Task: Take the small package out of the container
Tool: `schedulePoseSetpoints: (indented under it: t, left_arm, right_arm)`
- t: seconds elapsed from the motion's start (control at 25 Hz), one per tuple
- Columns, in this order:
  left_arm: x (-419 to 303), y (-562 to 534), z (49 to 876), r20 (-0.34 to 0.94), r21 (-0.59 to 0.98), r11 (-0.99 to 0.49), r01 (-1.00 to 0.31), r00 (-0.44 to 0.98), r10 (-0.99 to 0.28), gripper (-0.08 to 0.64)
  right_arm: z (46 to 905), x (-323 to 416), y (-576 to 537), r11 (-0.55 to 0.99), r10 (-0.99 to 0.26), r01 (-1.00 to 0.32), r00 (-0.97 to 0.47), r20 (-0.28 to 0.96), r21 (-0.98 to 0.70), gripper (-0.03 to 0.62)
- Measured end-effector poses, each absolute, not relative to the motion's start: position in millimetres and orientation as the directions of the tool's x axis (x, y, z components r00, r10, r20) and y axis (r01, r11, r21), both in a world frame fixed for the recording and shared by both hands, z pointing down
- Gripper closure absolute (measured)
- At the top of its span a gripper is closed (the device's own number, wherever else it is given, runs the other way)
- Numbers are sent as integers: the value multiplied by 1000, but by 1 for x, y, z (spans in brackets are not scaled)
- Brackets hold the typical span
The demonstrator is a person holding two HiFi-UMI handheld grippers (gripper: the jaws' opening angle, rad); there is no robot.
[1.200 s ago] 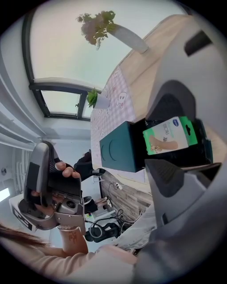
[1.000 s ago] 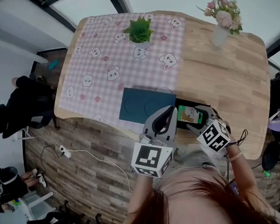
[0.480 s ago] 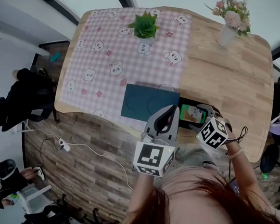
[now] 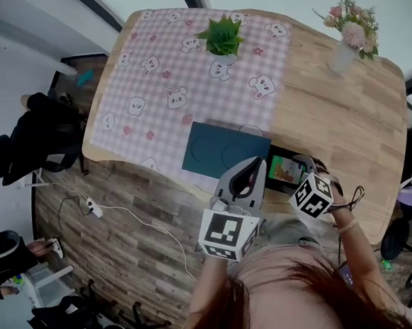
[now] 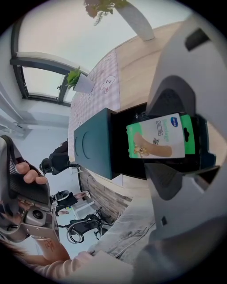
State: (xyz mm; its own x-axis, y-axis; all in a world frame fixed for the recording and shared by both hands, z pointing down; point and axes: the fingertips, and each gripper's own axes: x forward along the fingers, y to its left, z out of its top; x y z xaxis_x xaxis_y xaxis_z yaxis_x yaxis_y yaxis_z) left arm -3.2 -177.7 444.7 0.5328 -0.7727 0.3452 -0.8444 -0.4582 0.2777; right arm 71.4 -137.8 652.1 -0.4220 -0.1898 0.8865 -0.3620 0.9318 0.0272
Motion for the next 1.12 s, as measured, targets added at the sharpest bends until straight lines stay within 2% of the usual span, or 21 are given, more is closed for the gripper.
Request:
schedulePoseSetpoints:
  t: [0.72,1.12]
  left_arm:
    - [-24,-185,448,364,279,-431,-858,510,-779,549]
    - [-31,-185,448,367,280,-428,-859,508,-780,549]
  right_arm:
    - [674,65,-138,947,-103,-320,-349,931,-15,245]
    - [678,64,-141,952,-122,-304,-314,942,22,252]
